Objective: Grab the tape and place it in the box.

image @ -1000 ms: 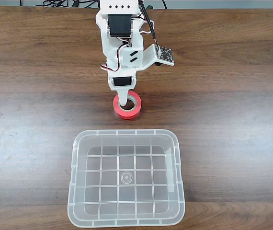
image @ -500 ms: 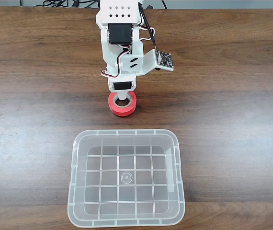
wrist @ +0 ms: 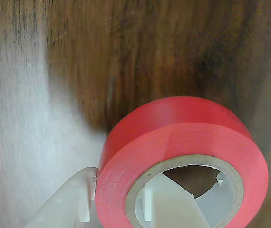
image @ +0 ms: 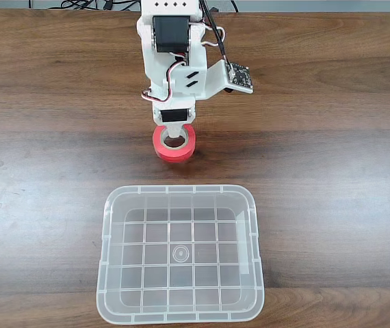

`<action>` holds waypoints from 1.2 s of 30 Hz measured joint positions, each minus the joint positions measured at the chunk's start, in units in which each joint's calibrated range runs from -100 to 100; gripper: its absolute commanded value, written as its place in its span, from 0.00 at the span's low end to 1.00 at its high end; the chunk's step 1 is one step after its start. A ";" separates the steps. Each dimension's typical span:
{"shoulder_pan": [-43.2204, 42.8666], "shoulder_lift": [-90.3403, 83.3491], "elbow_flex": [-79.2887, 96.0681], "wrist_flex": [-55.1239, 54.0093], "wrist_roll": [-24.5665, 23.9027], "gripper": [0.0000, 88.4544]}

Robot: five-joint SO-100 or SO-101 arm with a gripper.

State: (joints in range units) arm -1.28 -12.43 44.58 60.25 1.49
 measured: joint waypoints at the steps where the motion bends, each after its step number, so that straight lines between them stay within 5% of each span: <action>1: 0.00 -1.76 -1.62 1.61 0.00 0.04; 10: 0.00 -14.73 -16.16 15.08 -0.26 0.04; 25: 0.00 -15.74 -23.10 16.95 -0.16 0.04; 36: 0.00 7.03 -52.17 16.95 0.05 0.04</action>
State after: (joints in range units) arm -1.28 -5.40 -7.58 77.20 1.54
